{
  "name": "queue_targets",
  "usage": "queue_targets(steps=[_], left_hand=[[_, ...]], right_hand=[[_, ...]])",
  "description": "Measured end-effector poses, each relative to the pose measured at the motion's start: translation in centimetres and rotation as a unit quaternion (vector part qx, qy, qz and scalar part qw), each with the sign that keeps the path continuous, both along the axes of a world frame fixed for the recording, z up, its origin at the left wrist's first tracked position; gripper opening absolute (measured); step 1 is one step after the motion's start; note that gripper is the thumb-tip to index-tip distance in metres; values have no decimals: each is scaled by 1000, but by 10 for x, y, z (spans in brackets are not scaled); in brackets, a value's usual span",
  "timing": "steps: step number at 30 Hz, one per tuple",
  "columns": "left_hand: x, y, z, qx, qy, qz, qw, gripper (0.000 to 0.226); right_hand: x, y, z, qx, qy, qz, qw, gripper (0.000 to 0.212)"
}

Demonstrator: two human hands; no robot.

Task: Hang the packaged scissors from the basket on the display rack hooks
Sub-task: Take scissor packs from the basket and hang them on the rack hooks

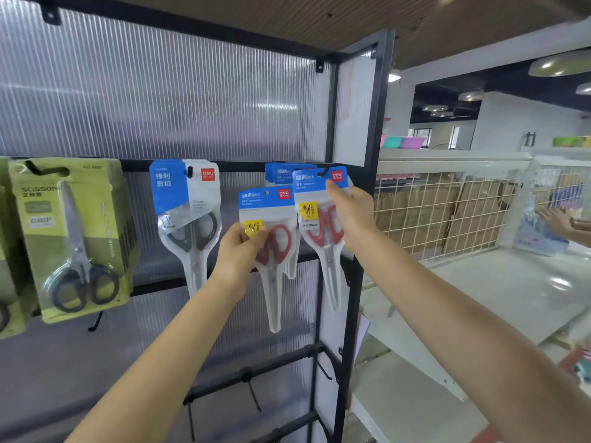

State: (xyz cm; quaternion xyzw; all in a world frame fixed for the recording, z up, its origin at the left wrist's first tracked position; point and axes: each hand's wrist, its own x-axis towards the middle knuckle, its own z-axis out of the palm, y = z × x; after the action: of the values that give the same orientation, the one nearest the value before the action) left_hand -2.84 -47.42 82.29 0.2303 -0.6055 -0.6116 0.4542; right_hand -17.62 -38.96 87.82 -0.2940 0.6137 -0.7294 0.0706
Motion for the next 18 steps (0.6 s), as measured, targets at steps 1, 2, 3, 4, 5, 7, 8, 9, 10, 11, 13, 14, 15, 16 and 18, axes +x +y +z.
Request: queue_targets(steps=[1,2,3,4,5,7,8,9,10,11,13,14,15,16,18], left_hand=[[0,-2,-2,-1,1,4,1000,8],[1,-3,-4,-2,3,6,1000,7],[1,-5,-6,-3,7,5,1000,8],[2,-5,-8,-6,9,3,1000,8],[2,-6,-10,-9,7,0,1000,8],[3,-6,-14,-12,0,-2,1000,5],[4,-6,-15,-13,-2,-3,1000,4],[4,-7,-16,-14,-3,-4,1000,3],[5,-8,-16,-15,-5,-6,1000,3],[5,-9,-17,-17,-5,-9,1000,2],[5,-12,-18,-18,-6,-15,1000,3],[5,-13,-20,-19,-6,-19,1000,4],[5,-14,-21,-19,-6,-21,1000,4],[4,-15,-22,-18,-7,-24,1000,5],[2,-15,-24,-17,-13,-28,999,6]], right_hand=[[-1,-2,0,7,8,7,1000,18],[-3,-5,1,12,20,8,1000,17],[-5,-8,3,17,32,6,999,17],[-8,-12,5,22,42,4,999,16],[-10,-16,8,30,51,4,998,14],[-14,-27,12,54,77,5,996,14],[-15,-32,13,65,92,3,994,16],[-15,-37,15,73,104,-3,992,18],[-17,-42,15,78,116,-14,990,21],[-18,-46,16,88,125,-28,988,23],[-23,-55,15,103,131,-38,985,22],[-27,-60,14,103,125,-34,986,19],[-27,-62,14,104,121,-32,987,20],[-29,-63,13,110,125,-35,985,24],[-32,-61,13,125,152,-44,979,29]])
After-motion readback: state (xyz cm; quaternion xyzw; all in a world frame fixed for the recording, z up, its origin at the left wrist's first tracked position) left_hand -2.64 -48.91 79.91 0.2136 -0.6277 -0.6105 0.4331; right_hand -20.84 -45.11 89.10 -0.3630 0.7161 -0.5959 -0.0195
